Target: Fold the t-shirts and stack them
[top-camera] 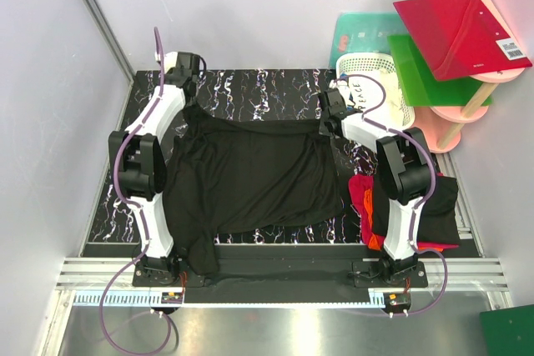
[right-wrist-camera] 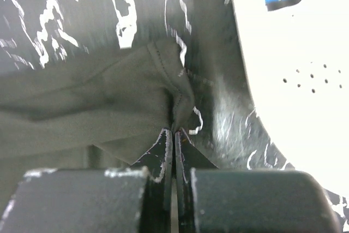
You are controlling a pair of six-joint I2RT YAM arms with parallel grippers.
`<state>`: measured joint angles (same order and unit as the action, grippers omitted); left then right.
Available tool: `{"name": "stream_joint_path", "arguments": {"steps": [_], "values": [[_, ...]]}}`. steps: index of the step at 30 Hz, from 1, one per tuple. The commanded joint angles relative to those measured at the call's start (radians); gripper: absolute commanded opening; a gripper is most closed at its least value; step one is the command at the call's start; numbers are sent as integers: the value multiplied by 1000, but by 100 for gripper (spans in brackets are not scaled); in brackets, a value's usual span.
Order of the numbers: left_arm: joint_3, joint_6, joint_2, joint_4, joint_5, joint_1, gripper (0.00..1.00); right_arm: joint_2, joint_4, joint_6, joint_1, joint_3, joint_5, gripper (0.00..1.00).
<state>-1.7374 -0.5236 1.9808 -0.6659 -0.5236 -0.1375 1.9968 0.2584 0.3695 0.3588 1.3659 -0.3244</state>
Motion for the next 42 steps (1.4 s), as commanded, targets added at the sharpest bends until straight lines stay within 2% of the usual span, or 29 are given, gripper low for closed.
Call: {"name": "stream_joint_path", "arguments": {"steps": [1,5,8,13,15,17,20,21,23,29,31,33,36,40,42], "values": [[-123,-15,3,31,-61,-2,0,-69,-126,-35,-3,27,-102,0],[-162,16,-14,37,-49,-2,0,-82,-227,-67,-3,22,-110,0],[-133,23,-69,40,-41,-2,0,-105,-245,-83,-3,21,-96,0],[2,16,-200,48,-45,-8,0,-177,-248,-95,-3,-13,-62,0],[82,23,-267,103,-56,-7,0,-190,-324,-109,-3,-19,-59,0],[78,51,-267,150,-81,-5,0,-182,-292,-119,-3,18,-62,0],[-109,114,-150,89,-76,-5,0,-150,-263,-127,-4,85,-53,0],[-239,126,-110,56,-75,-5,0,-141,-265,-129,-3,96,-57,0],[-374,157,-15,-6,-61,-5,0,-119,-265,-129,-3,98,-79,0],[-565,209,163,-24,-18,-5,0,-47,-263,-141,-3,128,-84,0],[-579,211,179,-27,16,-5,0,-39,-265,-138,-4,128,-78,0],[-551,197,168,-26,52,-5,0,-44,-265,-130,-4,119,-64,0],[-434,159,101,-27,73,-8,0,-73,-236,-123,-4,88,-53,0],[-155,94,-47,-31,30,-8,0,-127,-199,-110,-4,39,-58,0],[-62,45,-98,-41,-9,-7,0,-153,-176,-97,-3,13,-44,0]]}}
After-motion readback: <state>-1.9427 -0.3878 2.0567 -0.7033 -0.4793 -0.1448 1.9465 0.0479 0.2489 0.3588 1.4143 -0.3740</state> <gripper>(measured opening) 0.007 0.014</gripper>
